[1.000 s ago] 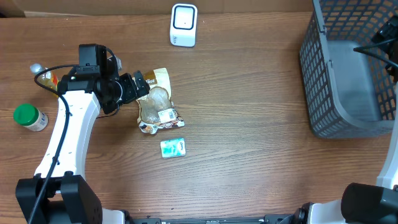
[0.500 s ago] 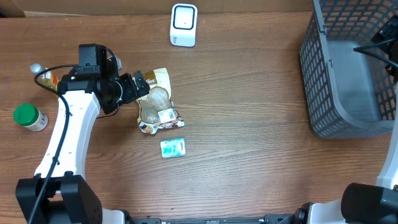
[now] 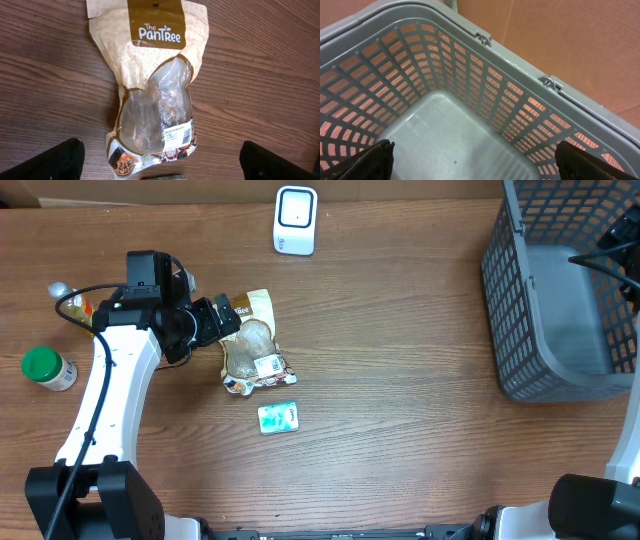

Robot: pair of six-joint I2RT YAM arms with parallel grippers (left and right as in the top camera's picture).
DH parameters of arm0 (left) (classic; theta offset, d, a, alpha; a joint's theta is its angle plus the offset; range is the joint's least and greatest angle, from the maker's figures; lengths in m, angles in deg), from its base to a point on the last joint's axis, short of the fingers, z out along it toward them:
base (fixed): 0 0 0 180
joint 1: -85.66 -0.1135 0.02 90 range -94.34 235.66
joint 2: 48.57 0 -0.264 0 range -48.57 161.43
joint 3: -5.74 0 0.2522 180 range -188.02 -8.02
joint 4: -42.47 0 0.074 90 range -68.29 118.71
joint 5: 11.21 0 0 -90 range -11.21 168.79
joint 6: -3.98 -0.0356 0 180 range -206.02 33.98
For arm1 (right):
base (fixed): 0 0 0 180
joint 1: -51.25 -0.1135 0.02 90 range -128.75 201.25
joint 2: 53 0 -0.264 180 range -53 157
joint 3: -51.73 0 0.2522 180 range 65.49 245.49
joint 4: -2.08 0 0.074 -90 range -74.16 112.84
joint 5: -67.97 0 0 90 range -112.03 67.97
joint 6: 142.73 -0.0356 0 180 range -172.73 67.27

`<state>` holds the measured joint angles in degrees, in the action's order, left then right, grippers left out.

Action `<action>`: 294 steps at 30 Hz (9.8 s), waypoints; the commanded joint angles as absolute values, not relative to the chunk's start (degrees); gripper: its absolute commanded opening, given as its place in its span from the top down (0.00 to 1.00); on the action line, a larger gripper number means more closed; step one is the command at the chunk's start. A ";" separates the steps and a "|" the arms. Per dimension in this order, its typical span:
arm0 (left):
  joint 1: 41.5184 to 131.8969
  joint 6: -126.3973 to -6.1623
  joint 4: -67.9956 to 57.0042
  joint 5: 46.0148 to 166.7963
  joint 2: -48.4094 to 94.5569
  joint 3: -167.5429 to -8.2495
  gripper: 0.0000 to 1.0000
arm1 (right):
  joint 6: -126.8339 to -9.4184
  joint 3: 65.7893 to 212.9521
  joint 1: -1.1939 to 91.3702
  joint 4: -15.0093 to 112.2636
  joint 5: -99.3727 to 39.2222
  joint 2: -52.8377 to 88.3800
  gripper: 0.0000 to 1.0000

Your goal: Scan the item barcode

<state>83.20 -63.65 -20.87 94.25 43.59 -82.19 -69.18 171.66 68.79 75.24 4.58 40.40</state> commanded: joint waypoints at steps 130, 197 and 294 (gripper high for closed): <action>85.87 -70.64 -12.52 100.20 64.77 -85.80 0.00 | -68.93 171.97 68.79 74.93 5.37 40.34 0.00; 101.45 -92.67 12.28 66.84 38.62 -98.98 0.96 | -68.93 171.97 68.79 74.93 5.37 40.34 0.00; 104.75 -122.51 13.66 78.17 68.28 -120.00 0.96 | -68.93 171.97 68.79 74.93 5.37 40.34 0.00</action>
